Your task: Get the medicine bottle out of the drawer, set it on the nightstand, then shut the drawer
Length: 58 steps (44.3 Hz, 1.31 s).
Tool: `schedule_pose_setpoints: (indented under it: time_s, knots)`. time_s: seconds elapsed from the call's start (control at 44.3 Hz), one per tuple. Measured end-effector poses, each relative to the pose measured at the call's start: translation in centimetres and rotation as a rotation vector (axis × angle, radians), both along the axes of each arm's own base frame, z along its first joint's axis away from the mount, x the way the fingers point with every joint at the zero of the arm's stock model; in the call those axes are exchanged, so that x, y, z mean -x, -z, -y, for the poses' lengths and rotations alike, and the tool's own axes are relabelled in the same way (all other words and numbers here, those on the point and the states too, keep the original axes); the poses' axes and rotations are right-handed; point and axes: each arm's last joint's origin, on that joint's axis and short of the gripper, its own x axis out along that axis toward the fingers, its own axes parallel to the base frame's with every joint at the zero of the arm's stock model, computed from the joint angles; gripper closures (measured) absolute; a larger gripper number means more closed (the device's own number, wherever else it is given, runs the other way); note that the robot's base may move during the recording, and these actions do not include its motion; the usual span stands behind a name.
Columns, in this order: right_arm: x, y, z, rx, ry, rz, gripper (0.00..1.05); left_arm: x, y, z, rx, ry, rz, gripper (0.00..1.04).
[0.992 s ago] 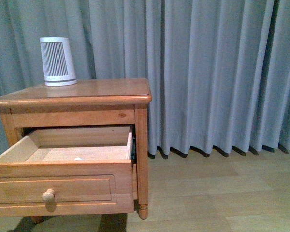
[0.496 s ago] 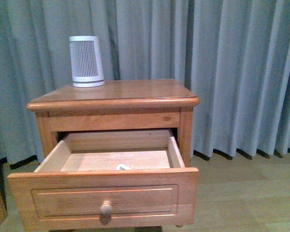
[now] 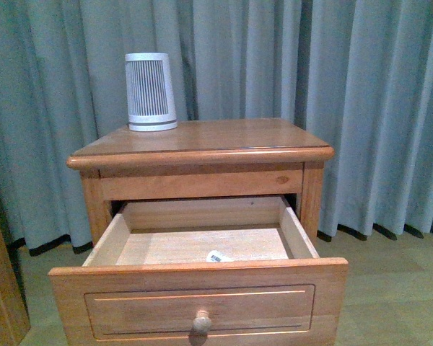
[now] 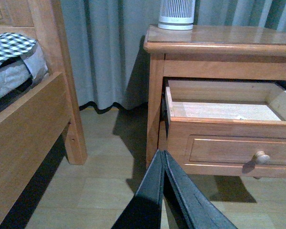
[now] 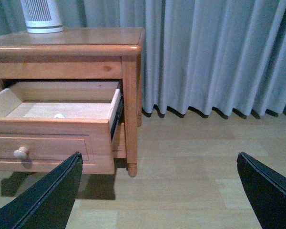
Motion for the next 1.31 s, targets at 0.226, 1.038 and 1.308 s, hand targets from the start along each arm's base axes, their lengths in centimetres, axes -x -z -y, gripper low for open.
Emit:
schedule_pose_setpoints:
  time_s: [0.226,1.038,1.308]
  knots:
    - [0.0,0.0,0.0,0.000,-0.005,0.000,0.07,0.0,0.0,0.0,0.000,-0.004,0.000,0.94]
    - [0.0,0.0,0.0,0.000,-0.004,0.000,0.07,0.0,0.0,0.0,-0.001,-0.004,0.001,0.06]
    - [-2.1,-3.8,1.1,-0.142,0.007,-0.198,0.07,0.0,0.0,0.0,-0.001,-0.004,0.001,0.06]
